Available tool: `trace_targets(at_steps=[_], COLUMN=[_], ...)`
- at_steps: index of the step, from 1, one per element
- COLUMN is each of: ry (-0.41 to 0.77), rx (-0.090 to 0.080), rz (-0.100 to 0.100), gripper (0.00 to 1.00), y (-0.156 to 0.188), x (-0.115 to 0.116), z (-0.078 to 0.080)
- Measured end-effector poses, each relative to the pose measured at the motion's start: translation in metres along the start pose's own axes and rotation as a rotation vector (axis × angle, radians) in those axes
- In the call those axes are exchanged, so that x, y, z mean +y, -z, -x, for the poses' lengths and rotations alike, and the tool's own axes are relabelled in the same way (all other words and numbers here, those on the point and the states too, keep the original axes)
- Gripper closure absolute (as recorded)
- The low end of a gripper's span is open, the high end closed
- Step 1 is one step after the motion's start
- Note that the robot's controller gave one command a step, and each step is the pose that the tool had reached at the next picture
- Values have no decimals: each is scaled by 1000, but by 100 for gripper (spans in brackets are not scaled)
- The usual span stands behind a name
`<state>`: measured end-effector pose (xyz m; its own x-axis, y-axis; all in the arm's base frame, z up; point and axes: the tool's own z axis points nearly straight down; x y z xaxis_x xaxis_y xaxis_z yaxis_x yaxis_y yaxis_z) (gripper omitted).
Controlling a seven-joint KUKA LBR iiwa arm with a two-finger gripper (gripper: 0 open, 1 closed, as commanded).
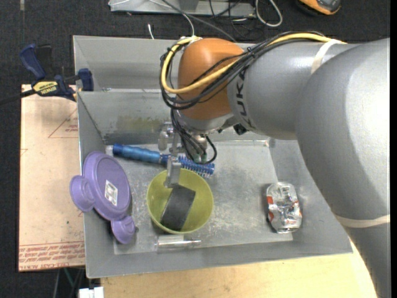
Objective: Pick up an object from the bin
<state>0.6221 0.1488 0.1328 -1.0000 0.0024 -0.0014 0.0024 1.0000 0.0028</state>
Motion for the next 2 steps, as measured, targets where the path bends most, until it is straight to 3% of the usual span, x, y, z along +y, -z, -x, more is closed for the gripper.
trace_targets(at_steps=[1,2], ry=[0,200], rx=[0,-22], rz=[0,4], gripper=[0,0], y=[0,-31], x=[0,9], z=[0,4])
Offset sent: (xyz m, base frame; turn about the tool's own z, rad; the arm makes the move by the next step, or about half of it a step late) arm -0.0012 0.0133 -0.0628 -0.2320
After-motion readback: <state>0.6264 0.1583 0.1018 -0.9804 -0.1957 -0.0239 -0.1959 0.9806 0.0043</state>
